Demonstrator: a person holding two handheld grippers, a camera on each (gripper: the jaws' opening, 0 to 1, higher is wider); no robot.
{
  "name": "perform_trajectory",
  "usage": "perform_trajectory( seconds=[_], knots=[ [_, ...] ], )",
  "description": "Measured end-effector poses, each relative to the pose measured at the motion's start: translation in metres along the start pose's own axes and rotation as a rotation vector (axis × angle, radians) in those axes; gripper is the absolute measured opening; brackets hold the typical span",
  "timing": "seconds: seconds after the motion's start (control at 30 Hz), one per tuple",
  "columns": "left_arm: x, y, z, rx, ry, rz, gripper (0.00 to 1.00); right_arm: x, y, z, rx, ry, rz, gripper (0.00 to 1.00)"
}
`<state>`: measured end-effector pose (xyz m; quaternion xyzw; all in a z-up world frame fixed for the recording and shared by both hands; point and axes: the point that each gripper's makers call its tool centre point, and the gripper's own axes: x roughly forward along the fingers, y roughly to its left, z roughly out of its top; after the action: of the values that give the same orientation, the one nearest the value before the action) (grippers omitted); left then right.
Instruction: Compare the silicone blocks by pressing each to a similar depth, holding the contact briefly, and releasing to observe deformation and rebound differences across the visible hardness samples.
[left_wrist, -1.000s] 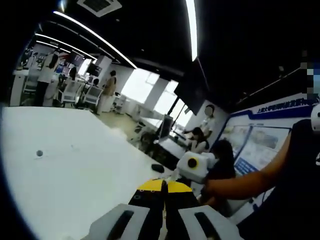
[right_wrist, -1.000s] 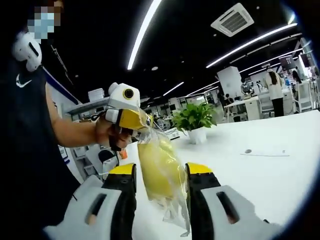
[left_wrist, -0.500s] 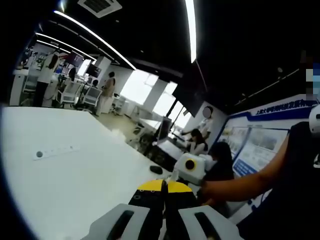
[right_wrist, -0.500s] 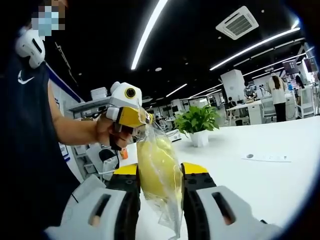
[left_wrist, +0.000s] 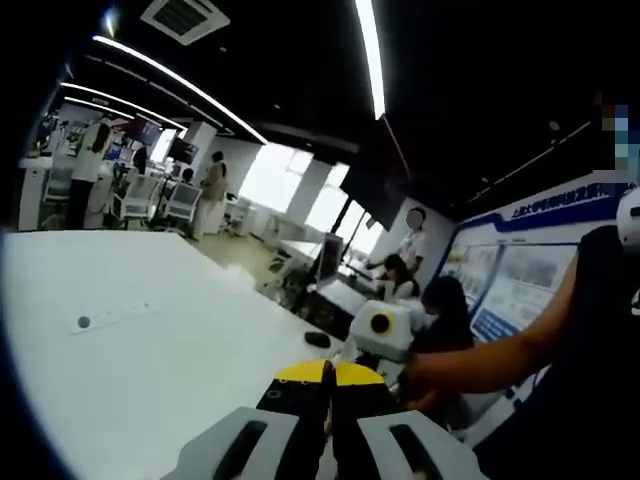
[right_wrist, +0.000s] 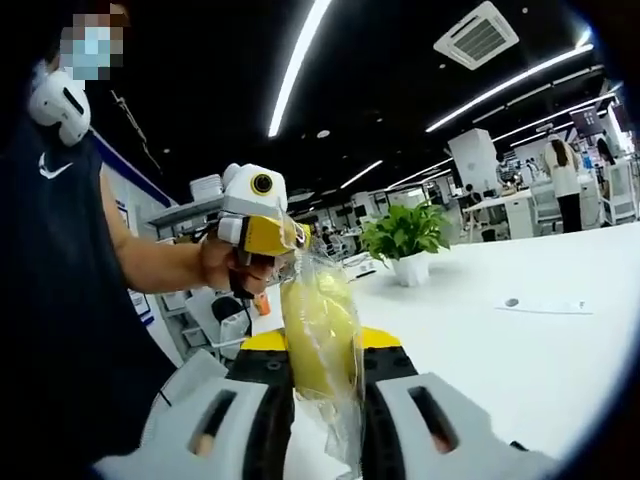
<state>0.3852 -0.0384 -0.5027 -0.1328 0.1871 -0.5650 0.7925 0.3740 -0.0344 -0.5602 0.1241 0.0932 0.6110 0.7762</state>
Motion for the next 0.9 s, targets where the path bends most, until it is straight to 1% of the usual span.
perform_trajectory(
  seconds=[0.17, 0.23, 0.37, 0.5, 0.6, 0.67, 0.73, 0.8, 0.83, 0.9],
  knots=[
    [-0.0007, -0.0032, 0.0008, -0.005, -0.006, -0.017, 0.0, -0.0015, 0.0035, 0.0014, 0.027, 0.005, 0.013, 0.12],
    [-0.0001, -0.0033, 0.0016, 0.028, -0.007, -0.019, 0.0, -0.0022, 0.0038, 0.0017, 0.052, 0.011, 0.014, 0.11],
    [0.0014, -0.0043, 0.0025, 0.07, -0.013, -0.02, 0.0, -0.0037, 0.0035, 0.003, 0.066, 0.028, 0.012, 0.1],
    [0.0011, -0.0029, 0.0032, 0.089, -0.015, -0.021, 0.0, -0.0034, 0.0045, 0.0021, 0.095, 0.05, 0.024, 0.08],
    [0.0003, -0.0028, 0.0014, 0.112, -0.005, -0.026, 0.01, -0.0035, 0.0047, 0.0005, 0.093, 0.063, 0.023, 0.07],
    [0.0, -0.0016, 0.0011, 0.115, -0.006, -0.025, 0.01, -0.0031, 0.0044, -0.0001, 0.111, 0.072, 0.027, 0.06],
    [-0.0004, -0.0004, 0.0011, 0.095, -0.007, -0.028, 0.01, -0.0026, 0.0041, 0.0001, 0.122, 0.075, 0.029, 0.06],
    [-0.0003, -0.0011, 0.002, 0.106, -0.013, -0.029, 0.01, -0.0025, 0.0037, 0.0009, 0.131, 0.074, 0.03, 0.06],
    [-0.0003, -0.0012, 0.0029, 0.126, -0.018, -0.031, 0.01, -0.0025, 0.0035, 0.0012, 0.134, 0.073, 0.031, 0.06],
    [-0.0004, -0.0012, 0.0021, 0.129, -0.014, -0.031, 0.01, -0.0019, 0.0047, 0.0009, 0.142, 0.081, 0.035, 0.05]
  ],
)
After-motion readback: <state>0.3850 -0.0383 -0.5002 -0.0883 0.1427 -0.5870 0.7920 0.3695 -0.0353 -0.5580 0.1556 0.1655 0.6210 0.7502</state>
